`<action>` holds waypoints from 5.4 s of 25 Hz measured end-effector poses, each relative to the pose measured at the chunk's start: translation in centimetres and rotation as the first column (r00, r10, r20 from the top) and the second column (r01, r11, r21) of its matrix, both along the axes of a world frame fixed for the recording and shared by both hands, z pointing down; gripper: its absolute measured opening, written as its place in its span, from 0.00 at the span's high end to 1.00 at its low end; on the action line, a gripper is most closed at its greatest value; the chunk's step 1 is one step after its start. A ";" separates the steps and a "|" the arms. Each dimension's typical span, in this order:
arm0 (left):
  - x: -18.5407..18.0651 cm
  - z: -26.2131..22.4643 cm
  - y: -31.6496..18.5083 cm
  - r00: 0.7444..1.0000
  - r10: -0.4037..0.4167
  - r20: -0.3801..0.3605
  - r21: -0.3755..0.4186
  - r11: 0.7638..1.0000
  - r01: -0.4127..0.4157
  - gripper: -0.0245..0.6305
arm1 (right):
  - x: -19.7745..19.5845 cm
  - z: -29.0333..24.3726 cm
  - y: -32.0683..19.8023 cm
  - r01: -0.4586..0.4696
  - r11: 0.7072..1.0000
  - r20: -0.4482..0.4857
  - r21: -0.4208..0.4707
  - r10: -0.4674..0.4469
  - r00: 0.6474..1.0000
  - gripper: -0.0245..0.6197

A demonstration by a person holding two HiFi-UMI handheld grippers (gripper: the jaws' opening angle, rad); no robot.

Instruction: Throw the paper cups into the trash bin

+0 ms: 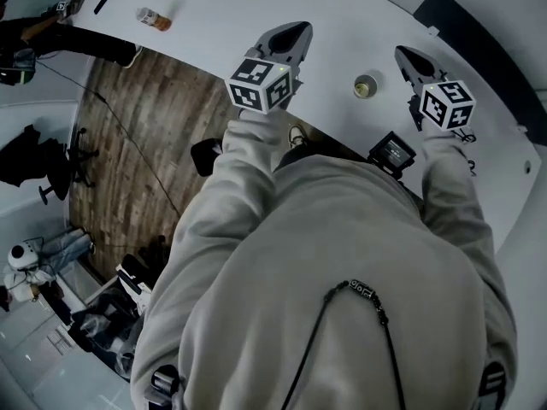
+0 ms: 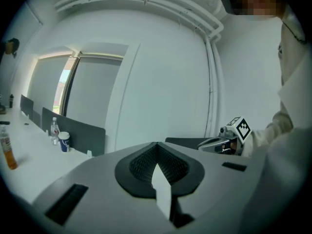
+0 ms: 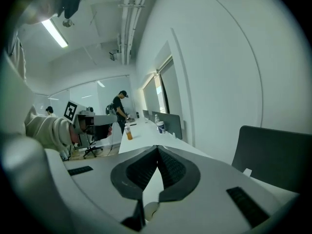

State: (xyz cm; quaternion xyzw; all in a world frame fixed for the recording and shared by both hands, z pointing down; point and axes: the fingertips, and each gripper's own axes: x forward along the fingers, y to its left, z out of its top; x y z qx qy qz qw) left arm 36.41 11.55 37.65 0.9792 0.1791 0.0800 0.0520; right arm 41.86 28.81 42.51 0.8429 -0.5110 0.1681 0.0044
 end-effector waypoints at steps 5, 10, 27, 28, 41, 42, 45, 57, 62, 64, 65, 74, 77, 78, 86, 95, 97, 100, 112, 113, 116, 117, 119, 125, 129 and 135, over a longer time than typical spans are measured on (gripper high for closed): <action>4.1 -1.1 2.0 0.975 0.221 0.027 0.008 0.975 -0.222 0.96 | 0.8 -2.8 0.4 -0.134 0.990 0.004 -0.048 0.135 0.991 0.95; 12.2 -4.1 -0.9 0.937 0.346 0.042 -0.003 0.938 -0.346 0.96 | 6.7 -7.7 -4.4 -0.211 0.974 0.026 -0.083 0.214 0.976 0.95; 15.7 -5.6 3.0 0.926 0.376 0.008 -0.040 0.926 -0.376 0.96 | 9.5 -9.7 -0.5 -0.291 0.956 0.017 -0.033 0.292 0.956 0.95; 15.6 -5.5 2.9 0.927 0.374 0.010 -0.044 0.926 -0.374 0.96 | 9.6 -9.4 -0.6 -0.289 0.957 0.020 -0.036 0.290 0.957 0.95; 14.4 -2.8 2.5 0.933 0.352 0.076 -0.082 0.935 -0.346 0.96 | 9.1 -5.6 -0.8 -0.253 0.963 0.090 -0.096 0.262 0.961 0.95; 14.3 -2.4 2.5 0.932 0.352 0.084 -0.084 0.935 -0.345 0.96 | 9.0 -5.2 -1.0 -0.244 0.964 0.094 -0.104 0.254 0.963 0.95; 13.7 -1.1 2.9 0.928 0.356 0.109 -0.090 0.934 -0.347 0.96 | 8.7 -3.5 -1.1 -0.229 0.966 0.125 -0.121 0.244 0.962 0.95; 11.8 4.7 2.8 0.910 0.352 0.218 -0.133 0.935 -0.330 0.96 | 6.8 2.6 -1.6 -0.179 0.966 0.240 -0.185 0.221 0.945 0.95; 12.6 7.3 4.4 0.899 0.359 0.252 -0.150 0.932 -0.330 0.96 | 7.1 6.1 -0.4 -0.142 0.964 0.298 -0.223 0.206 0.932 0.95; 12.6 8.3 4.9 0.896 0.359 0.263 -0.157 0.932 -0.327 0.96 | 7.0 7.3 0.1 -0.136 0.964 0.317 -0.228 0.205 0.926 0.95; 12.6 8.6 5.1 0.894 0.359 0.269 -0.161 0.932 -0.326 0.96 | 7.0 7.7 0.3 -0.133 0.962 0.323 -0.236 0.207 0.923 0.94; 11.8 12.9 4.6 0.870 0.350 0.347 -0.191 0.935 -0.300 0.96 | 5.3 12.6 1.1 -0.080 0.948 0.420 -0.308 0.211 0.883 0.71; 11.7 13.9 4.3 0.865 0.345 0.364 -0.200 0.936 -0.289 0.96 | 4.9 13.8 0.9 -0.057 0.946 0.445 -0.318 0.202 0.872 0.71; 11.8 14.2 4.4 0.864 0.344 0.368 -0.202 0.937 -0.287 0.96 | 4.9 14.2 0.9 -0.052 0.946 0.452 -0.320 0.200 0.869 0.71; 11.6 15.0 5.1 0.858 0.346 0.381 -0.208 0.936 -0.285 0.96 | 5.1 16.0 1.1 -0.044 0.923 0.445 -0.382 0.225 0.867 0.71; 10.6 15.1 4.1 0.867 0.321 0.380 -0.224 0.942 -0.250 0.96 | 4.9 17.2 2.0 -0.045 0.879 0.401 -0.474 0.262 0.878 0.90; 10.4 15.3 3.8 0.870 0.312 0.381 -0.229 0.944 -0.238 0.96 | 4.8 17.5 2.3 -0.045 0.871 0.396 -0.489 0.267 0.879 0.91; 10.3 15.1 3.3 0.875 0.299 0.381 -0.233 0.947 -0.223 0.96 | 4.9 17.0 2.3 -0.052 0.874 0.395 -0.484 0.271 0.878 0.91; 8.0 14.4 2.6 0.895 0.261 0.361 -0.187 0.961 -0.205 0.96 | 4.1 12.9 0.7 -0.086 0.881 0.304 -0.465 0.251 0.919 0.91; 7.5 14.5 2.9 0.900 0.254 0.354 -0.177 0.963 -0.202 0.96 | 3.9 12.9 1.1 -0.096 0.881 0.285 -0.463 0.251 0.925 0.91; 6.8 15.2 3.5 0.906 0.248 0.344 -0.155 0.966 -0.205 0.96 | 4.3 13.3 1.6 -0.108 0.883 0.255 -0.457 0.247 0.935 0.91; 6.7 15.2 3.7 0.906 0.245 0.344 -0.150 0.967 -0.205 0.96 | 4.3 13.2 1.6 -0.107 0.886 0.251 -0.451 0.240 0.938 0.91; 5.9 14.6 4.3 0.907 0.243 0.344 -0.138 0.969 -0.207 0.96 | 4.1 12.3 1.6 -0.098 0.897 0.245 -0.432 0.221 0.944 0.91; 5.2 13.7 2.9 0.920 0.171 0.353 -0.096 0.985 -0.146 0.96 | 5.4 12.3 -0.1 -0.032 0.915 0.243 -0.402 0.140 0.960 0.91; 3.5 11.6 0.4 0.936 0.083 0.343 -0.047 0.996 -0.071 0.96 | 5.4 11.3 -1.9 0.025 0.910 0.223 -0.413 0.075 0.972 0.91; -2.5 9.9 -4.2 0.933 -0.130 0.336 -0.004 0.990 0.139 0.96 | 2.9 8.6 -6.6 0.182 0.903 0.192 -0.390 -0.114 0.975 0.91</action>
